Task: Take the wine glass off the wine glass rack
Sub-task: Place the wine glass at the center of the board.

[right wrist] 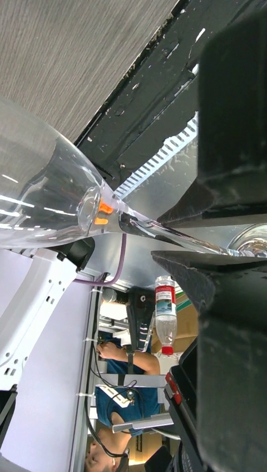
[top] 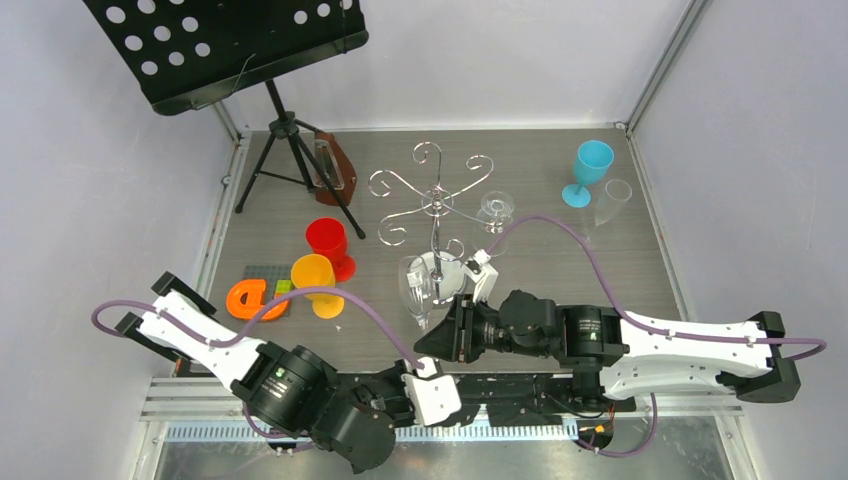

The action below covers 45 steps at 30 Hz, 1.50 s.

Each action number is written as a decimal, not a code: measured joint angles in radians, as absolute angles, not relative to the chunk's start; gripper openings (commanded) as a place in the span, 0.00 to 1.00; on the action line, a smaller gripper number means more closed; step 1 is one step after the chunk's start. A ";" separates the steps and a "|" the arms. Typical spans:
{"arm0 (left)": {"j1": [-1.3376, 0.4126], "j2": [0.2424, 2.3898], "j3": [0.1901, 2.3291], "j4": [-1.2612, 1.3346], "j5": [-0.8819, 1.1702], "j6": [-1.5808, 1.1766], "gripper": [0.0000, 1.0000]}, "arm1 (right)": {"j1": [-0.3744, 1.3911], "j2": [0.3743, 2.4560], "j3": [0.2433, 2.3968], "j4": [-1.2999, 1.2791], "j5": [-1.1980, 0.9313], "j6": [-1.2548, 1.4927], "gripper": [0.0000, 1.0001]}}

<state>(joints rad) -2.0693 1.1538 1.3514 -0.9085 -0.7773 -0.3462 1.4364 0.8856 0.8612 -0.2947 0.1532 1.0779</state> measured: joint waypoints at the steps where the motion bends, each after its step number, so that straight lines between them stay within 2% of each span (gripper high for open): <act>1: -2.070 1.154 1.342 -0.908 -0.777 -0.354 0.00 | 1.437 0.886 0.850 -0.290 0.153 1.084 0.17; 3: -2.070 1.154 1.323 -0.908 -0.774 -0.364 0.00 | 1.438 0.886 0.833 -0.276 0.154 1.105 0.09; 5: -2.071 1.154 1.309 -0.904 -0.777 -0.367 0.00 | 1.437 0.886 0.825 -0.261 0.158 1.124 0.06; 10: -2.072 1.149 1.278 -0.878 -0.785 -0.377 0.00 | 1.437 0.888 0.814 -0.260 0.163 1.143 0.06; 13: -2.073 1.136 1.250 -0.859 -0.784 -0.386 0.11 | 1.438 0.891 0.808 -0.262 0.163 1.144 0.06; 17: -2.073 1.109 1.211 -0.834 -0.775 -0.406 0.41 | 1.439 0.890 0.804 -0.262 0.163 1.127 0.06; 21: -2.073 1.078 1.181 -0.823 -0.760 -0.433 0.58 | 1.444 0.885 0.796 -0.266 0.163 1.096 0.06; 26: -2.069 1.037 1.138 -0.794 -0.754 -0.451 0.70 | 1.445 0.868 0.788 -0.289 0.179 1.032 0.06; 38: -1.892 0.865 0.945 -0.659 -0.607 -0.473 0.86 | 1.444 0.843 0.788 -0.414 0.261 0.653 0.06; 42: -1.828 0.829 0.922 -0.626 -0.556 -0.487 0.99 | 1.445 0.862 0.789 -0.460 0.283 0.514 0.06; 45: -1.773 0.791 0.894 -0.598 -0.513 -0.500 1.00 | 1.445 0.866 0.794 -0.492 0.299 0.417 0.06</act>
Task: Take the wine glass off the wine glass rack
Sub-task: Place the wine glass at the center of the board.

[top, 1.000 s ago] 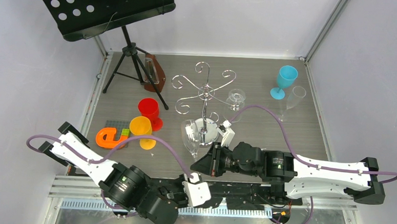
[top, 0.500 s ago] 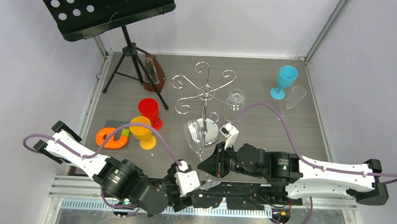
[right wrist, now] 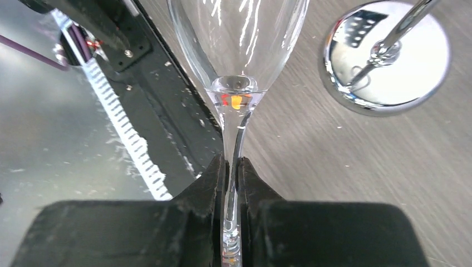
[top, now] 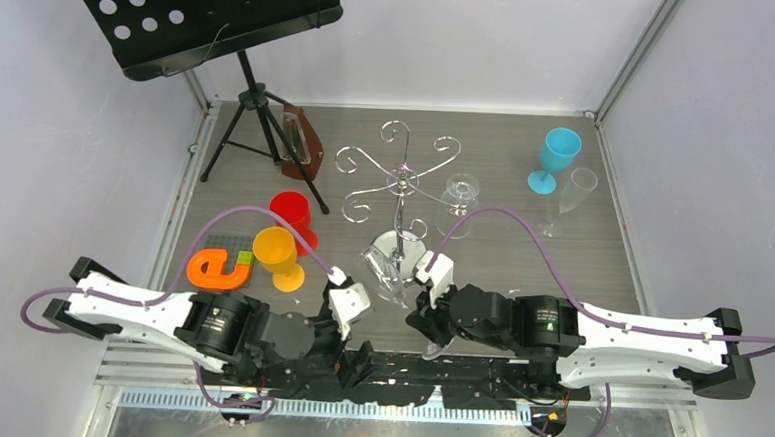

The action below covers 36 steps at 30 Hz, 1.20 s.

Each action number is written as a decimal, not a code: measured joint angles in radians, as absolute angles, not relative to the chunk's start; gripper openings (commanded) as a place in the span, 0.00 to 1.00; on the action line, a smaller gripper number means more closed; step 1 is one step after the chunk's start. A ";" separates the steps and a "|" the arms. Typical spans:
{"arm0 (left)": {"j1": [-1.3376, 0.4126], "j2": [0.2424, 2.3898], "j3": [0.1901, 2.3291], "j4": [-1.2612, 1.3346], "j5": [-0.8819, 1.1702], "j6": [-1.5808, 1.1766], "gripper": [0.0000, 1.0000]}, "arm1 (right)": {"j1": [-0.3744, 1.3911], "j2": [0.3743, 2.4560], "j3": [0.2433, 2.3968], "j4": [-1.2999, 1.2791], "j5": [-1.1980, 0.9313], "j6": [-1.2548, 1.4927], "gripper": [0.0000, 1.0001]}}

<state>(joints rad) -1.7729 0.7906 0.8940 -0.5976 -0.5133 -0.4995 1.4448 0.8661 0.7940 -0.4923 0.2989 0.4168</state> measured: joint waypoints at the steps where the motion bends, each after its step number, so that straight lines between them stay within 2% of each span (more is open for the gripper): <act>1: -1.747 0.775 0.881 -0.587 -0.491 -0.505 1.00 | 1.445 0.866 0.796 -0.501 0.305 0.389 0.06; 21: -1.174 0.482 0.707 -0.454 -0.050 -0.607 1.00 | 1.444 0.793 0.836 -0.619 0.505 -0.132 0.06; 36: -0.854 0.371 0.651 -0.437 0.146 -0.794 0.99 | 1.444 0.765 0.752 -0.627 0.472 -0.361 0.06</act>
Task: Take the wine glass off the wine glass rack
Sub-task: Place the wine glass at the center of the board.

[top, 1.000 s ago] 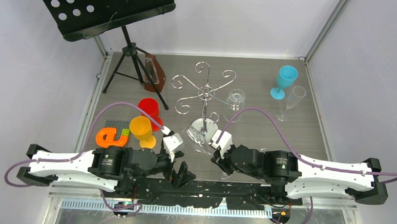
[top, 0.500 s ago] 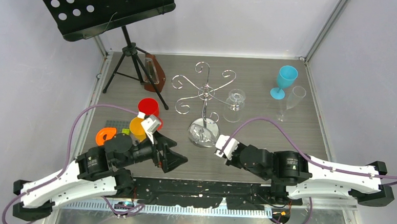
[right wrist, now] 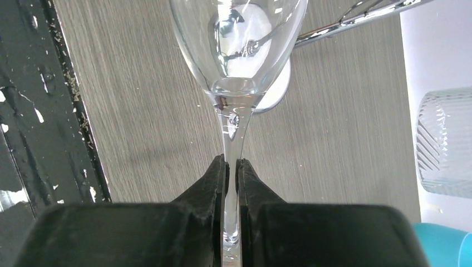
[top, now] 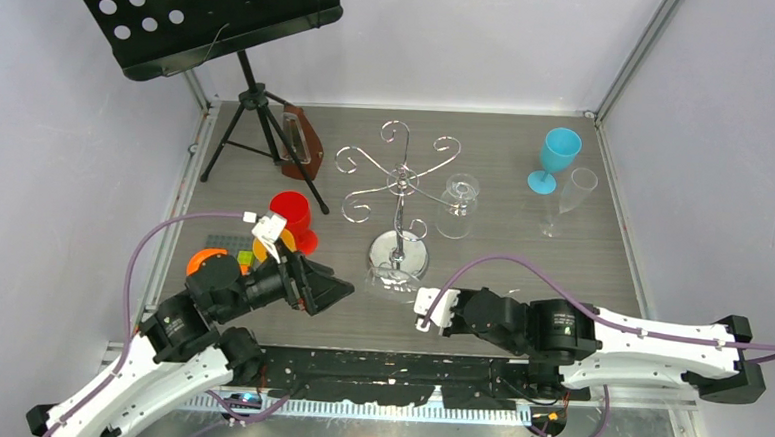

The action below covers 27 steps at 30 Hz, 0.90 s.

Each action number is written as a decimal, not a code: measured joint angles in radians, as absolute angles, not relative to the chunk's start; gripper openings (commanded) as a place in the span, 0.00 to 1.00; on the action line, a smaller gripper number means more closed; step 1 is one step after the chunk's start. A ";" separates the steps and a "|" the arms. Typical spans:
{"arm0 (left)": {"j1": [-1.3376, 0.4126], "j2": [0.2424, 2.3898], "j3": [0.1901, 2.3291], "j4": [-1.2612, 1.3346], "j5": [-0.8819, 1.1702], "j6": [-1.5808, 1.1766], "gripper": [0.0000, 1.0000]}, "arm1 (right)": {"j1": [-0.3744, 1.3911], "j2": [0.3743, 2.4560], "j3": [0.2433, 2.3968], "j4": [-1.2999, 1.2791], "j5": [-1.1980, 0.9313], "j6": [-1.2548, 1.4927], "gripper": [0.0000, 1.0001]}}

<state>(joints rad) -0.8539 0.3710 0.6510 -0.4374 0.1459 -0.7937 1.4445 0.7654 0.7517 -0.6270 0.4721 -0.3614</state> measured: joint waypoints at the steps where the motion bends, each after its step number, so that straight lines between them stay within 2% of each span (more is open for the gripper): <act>1: -0.838 0.371 0.645 -0.437 0.159 -0.806 0.99 | 1.444 0.762 0.749 -0.626 0.464 -0.374 0.06; 12: -0.691 0.397 0.577 -0.435 0.310 -0.909 0.97 | 1.444 0.751 0.742 -0.594 0.434 -0.448 0.06; 27: -0.632 0.412 0.554 -0.416 0.423 -0.939 0.90 | 1.444 0.825 0.782 -0.526 0.420 -0.496 0.06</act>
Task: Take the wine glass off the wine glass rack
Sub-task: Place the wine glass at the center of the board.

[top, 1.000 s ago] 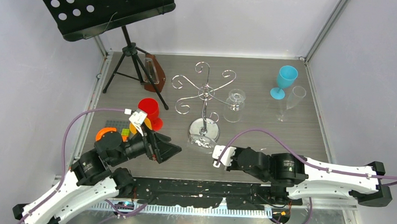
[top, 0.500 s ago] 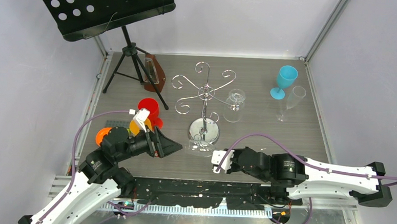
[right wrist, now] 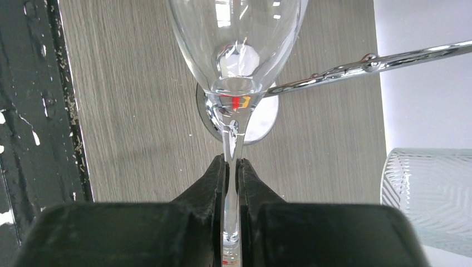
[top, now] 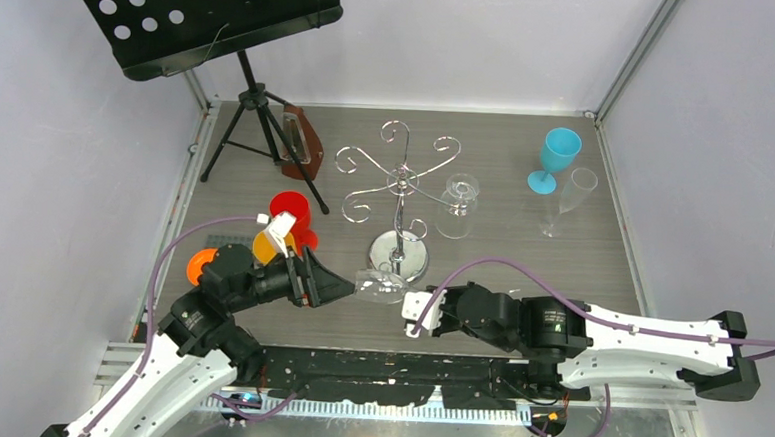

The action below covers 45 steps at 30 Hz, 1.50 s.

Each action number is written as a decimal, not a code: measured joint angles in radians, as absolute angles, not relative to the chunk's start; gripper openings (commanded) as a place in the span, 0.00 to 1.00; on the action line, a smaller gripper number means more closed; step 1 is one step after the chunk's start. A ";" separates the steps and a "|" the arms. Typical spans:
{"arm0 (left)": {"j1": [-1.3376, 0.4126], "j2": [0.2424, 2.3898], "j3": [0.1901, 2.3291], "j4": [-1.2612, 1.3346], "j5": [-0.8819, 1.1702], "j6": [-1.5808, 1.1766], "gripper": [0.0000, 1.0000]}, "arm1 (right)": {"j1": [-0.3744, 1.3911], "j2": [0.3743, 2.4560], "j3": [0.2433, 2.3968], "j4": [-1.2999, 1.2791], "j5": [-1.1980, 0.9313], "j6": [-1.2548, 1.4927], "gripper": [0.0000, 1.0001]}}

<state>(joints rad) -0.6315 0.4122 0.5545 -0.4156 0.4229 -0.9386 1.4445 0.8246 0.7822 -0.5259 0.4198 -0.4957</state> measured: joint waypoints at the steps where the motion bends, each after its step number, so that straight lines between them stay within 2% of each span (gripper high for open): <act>1: -0.629 0.412 0.553 -0.415 0.427 -0.939 0.89 | 1.444 0.825 0.784 -0.519 0.420 -0.496 0.06; 4: -0.624 0.412 0.550 -0.415 0.437 -0.940 0.85 | 1.444 0.828 0.789 -0.512 0.416 -0.499 0.06; 12: -0.619 0.422 0.535 -0.395 0.472 -0.963 0.67 | 1.444 0.868 0.801 -0.485 0.405 -0.503 0.06; 18: -0.619 0.431 0.535 -0.392 0.487 -0.967 0.50 | 1.444 0.895 0.805 -0.471 0.402 -0.509 0.06; 25: -0.619 0.432 0.535 -0.392 0.505 -0.967 0.23 | 1.444 0.911 0.809 -0.464 0.401 -0.517 0.06; 33: -0.613 0.443 0.535 -0.394 0.517 -0.964 0.08 | 1.444 0.940 0.810 -0.462 0.407 -0.517 0.06; 35: -0.613 0.445 0.535 -0.396 0.517 -0.962 0.00 | 1.444 0.947 0.810 -0.463 0.410 -0.517 0.06; 40: -0.611 0.459 0.536 -0.402 0.517 -0.955 0.00 | 1.444 0.958 0.810 -0.466 0.421 -0.517 0.06; 45: -0.610 0.481 0.585 -0.463 0.509 -0.909 0.00 | 1.444 0.961 0.810 -0.456 0.424 -0.516 0.14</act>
<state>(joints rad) -0.6102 0.4812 0.5846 -0.4633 0.5095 -0.9089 1.4445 0.9607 0.8101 -0.4557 0.4236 -0.5163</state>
